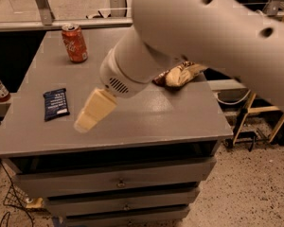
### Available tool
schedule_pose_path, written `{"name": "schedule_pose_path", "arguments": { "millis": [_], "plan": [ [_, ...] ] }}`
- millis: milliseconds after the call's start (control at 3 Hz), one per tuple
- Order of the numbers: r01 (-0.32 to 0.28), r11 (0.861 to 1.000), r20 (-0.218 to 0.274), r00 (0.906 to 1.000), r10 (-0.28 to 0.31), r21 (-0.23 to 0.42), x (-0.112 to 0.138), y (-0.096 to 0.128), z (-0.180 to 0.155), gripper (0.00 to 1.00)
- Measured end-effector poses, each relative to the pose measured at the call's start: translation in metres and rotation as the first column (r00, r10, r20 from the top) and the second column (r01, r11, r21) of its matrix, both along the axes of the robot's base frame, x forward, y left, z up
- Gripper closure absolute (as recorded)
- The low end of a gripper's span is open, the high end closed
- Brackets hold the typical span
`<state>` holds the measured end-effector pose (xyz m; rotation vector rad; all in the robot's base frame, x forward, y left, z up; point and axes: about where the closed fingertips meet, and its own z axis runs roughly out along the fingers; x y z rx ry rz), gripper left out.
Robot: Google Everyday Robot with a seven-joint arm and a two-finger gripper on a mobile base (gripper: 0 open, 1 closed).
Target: Move rxbar blueberry near coke can
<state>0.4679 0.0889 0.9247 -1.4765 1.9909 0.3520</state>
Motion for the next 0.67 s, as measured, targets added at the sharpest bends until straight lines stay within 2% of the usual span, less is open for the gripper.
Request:
{"name": "schedule_pose_path", "arguments": {
  "millis": [333, 667],
  "plan": [
    [0.031, 0.999, -0.009, 0.9995, -0.031, 0.015, 0.004, 0.051, -0.032, 0.0],
    [0.064, 0.996, -0.028, 0.9977, -0.062, 0.058, 0.016, 0.095, -0.058, 0.0]
  ]
}}
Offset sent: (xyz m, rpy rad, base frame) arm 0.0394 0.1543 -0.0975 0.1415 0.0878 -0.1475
